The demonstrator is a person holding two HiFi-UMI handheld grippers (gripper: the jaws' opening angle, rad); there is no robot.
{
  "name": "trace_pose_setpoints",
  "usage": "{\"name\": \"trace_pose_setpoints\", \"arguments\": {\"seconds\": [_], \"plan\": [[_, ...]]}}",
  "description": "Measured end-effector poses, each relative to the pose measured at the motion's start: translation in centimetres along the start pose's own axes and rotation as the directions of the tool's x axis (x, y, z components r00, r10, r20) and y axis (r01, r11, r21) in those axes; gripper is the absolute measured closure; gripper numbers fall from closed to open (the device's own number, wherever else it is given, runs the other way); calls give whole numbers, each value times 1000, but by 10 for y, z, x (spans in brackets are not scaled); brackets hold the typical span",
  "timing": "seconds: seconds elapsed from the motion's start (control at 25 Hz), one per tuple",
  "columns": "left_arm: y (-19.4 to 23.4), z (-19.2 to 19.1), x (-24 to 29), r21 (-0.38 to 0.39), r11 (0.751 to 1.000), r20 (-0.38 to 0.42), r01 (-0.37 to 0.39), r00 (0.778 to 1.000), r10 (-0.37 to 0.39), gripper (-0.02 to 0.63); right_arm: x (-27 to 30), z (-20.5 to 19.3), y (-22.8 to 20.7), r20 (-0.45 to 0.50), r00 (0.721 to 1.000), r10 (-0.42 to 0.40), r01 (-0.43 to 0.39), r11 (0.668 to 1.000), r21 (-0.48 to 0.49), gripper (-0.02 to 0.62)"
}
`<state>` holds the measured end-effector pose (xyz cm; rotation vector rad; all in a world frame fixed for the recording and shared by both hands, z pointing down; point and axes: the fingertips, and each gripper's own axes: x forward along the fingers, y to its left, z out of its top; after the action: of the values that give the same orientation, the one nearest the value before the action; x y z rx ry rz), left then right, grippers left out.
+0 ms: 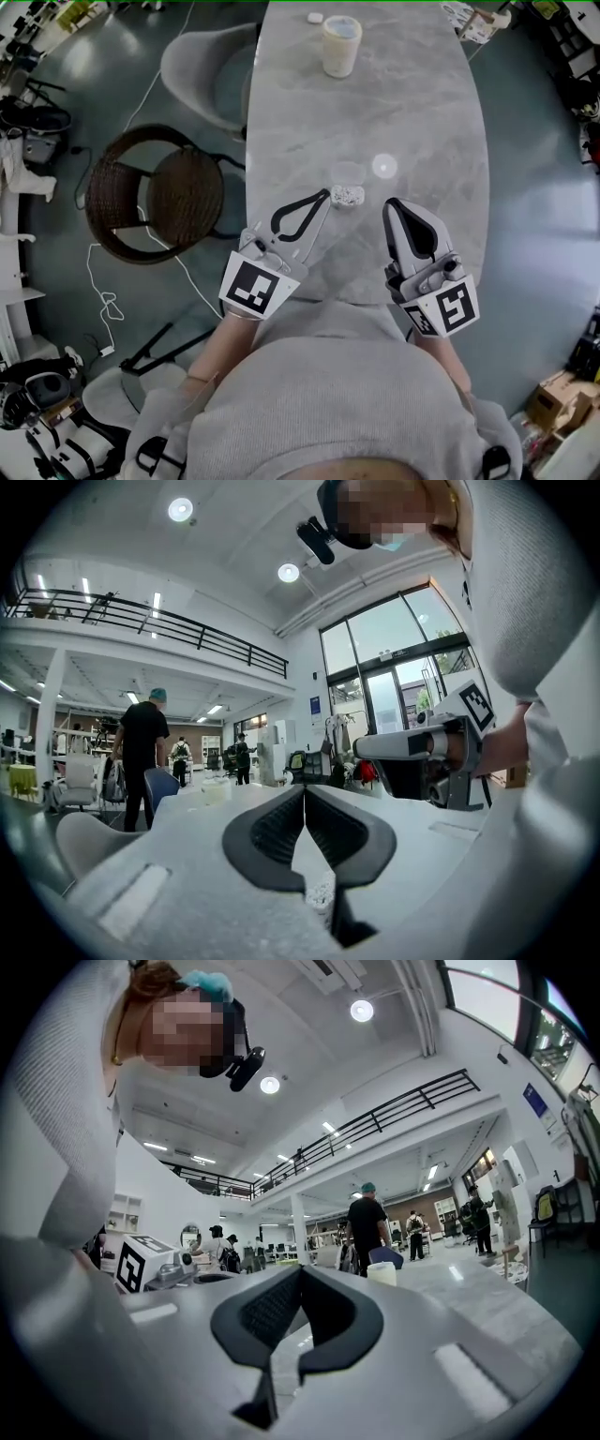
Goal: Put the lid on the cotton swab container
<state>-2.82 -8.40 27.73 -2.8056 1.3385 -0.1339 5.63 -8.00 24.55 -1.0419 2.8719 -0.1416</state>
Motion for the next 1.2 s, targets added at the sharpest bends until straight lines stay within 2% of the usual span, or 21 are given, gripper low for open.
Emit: {"name": "trace_pose_setpoints", "arguments": {"seconds": [0.32, 0.56, 0.88, 1.2], "plan": [[-4, -21, 8, -12, 1000, -49, 12, 999, -13, 578, 1, -10, -8, -19, 1000, 6, -6, 1000, 3, 594], [-3, -34, 7, -18, 1000, -85, 9, 996, -10, 532, 3, -17, -6, -27, 1000, 13, -13, 1000, 14, 594], [-9, -47, 11, -26, 999, -134, 24, 991, -27, 435, 1, -16, -10, -22, 1000, 15, -15, 1000, 18, 594], [-13, -60, 12, -12, 999, -177, 51, 983, -52, 374, -1, -9, -7, -9, 1000, 25, -25, 1000, 14, 594]]}}
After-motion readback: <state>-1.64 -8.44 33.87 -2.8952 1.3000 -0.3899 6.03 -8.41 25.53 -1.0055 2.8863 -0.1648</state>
